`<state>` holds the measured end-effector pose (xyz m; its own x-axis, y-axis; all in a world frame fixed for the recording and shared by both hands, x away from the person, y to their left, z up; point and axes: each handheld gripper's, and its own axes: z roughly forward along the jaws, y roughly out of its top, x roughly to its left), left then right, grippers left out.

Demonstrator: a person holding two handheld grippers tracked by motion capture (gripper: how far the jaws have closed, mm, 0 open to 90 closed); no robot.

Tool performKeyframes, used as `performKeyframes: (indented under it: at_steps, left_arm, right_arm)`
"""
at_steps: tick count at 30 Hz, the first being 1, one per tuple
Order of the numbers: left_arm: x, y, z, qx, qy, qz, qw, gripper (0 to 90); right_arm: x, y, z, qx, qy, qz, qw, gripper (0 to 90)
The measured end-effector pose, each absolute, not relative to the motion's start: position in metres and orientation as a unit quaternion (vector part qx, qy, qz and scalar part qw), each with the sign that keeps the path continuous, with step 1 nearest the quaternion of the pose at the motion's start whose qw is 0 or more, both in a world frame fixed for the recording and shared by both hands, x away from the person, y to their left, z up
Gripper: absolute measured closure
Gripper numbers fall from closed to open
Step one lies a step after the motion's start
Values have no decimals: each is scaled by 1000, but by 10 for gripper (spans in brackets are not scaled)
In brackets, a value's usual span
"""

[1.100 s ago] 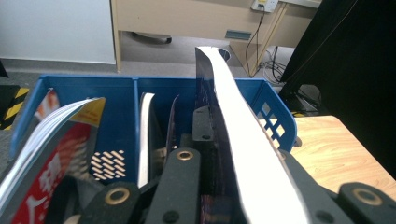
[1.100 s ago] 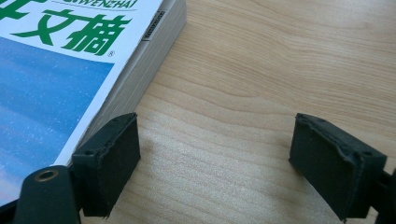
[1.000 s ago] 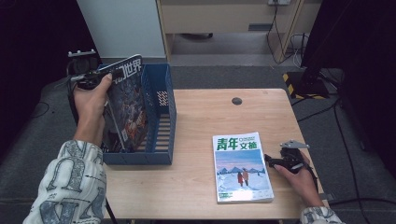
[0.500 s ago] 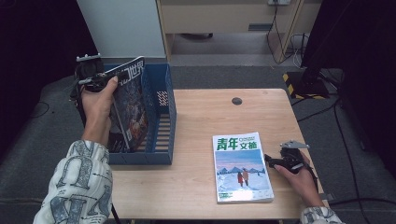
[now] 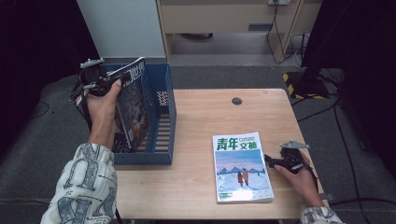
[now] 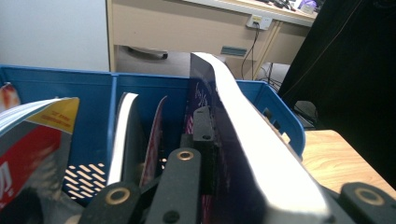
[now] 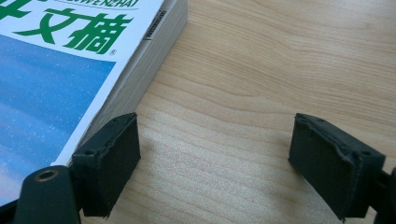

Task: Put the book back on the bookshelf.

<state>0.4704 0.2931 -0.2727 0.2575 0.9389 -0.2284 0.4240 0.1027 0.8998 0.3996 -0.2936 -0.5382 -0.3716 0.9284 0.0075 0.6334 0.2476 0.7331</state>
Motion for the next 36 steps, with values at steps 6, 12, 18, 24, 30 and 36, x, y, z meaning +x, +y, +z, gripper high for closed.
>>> performKeyframes:
  at_steps: [6,12,18,24,30,36]
  left_arm:
    - [468,292,-275,614,549,269,499,819]
    - [465,291,-280,614,544,272,503,818]
    - [463,293,-283,612,541,271,509,817]
    - [461,293,-292,609,542,272,512,818]
    - [457,289,-300,609,536,281,512,816]
    - [456,290,-302,605,537,281,516,816]
  right_arm:
    - [400,-294,-538,512,760,333,222,165]
    - [400,-294,-538,512,760,333,222,164]
    - [400,-294,-538,513,759,333,222,165]
    - [400,-294,-538,512,760,333,223,165]
    - [400,-294,-538,513,759,333,222,165]
    - [400,-294,-538,512,760,333,223,166]
